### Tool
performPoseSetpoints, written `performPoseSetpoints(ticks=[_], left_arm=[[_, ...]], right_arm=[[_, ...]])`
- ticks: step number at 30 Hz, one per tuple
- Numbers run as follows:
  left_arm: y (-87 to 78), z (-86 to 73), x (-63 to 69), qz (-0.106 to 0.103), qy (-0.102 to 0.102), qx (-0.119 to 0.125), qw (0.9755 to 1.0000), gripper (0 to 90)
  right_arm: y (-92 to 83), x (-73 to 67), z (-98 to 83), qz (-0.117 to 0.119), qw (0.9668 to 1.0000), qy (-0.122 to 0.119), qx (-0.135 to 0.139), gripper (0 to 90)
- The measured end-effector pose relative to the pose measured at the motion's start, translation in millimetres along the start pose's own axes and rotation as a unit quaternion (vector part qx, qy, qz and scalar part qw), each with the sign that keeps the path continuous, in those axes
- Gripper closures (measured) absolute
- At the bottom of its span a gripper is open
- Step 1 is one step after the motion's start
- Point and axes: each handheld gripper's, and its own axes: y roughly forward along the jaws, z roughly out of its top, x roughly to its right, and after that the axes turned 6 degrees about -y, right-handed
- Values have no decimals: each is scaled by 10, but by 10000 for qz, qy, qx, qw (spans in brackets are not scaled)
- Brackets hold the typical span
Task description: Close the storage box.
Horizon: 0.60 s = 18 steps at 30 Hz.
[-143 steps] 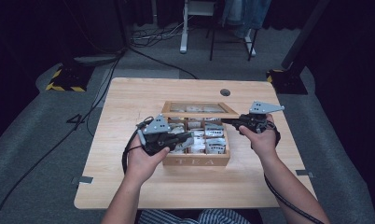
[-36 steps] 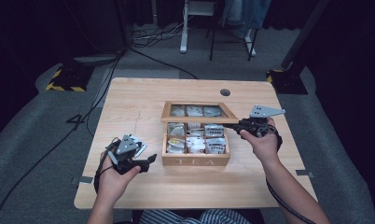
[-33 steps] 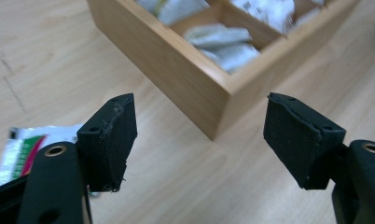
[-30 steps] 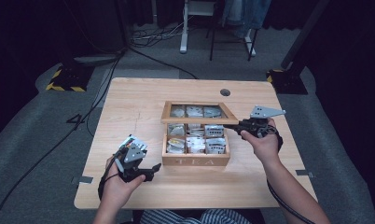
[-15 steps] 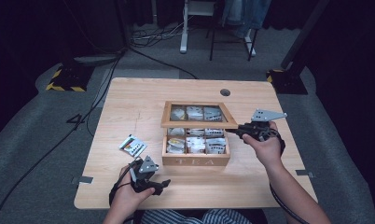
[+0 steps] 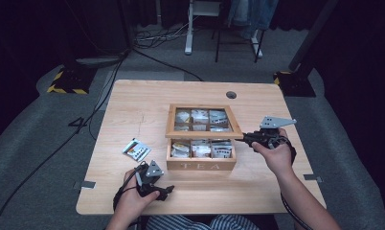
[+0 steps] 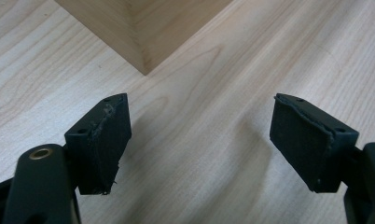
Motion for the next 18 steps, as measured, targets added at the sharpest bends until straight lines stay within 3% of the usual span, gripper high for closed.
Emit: performPoseSetpoints(ticks=[7,12,14,18], left_arm=[[20,-12,-1,45,56,93,9999,203],[25,-31,-6,35,39,185,9998,203],[27,-33,-5,94,127,194,9997,202],[29,-35,-5,94,147,196,9997,201]], right_arm=[[-6,-26,-15,54,9995,-14,-316,900],[-31,-72,15,246,9977,-56,-627,900],[-47,-92,39,315,9968,-43,-737,900],[-66,-135,65,239,9949,-113,-973,900]])
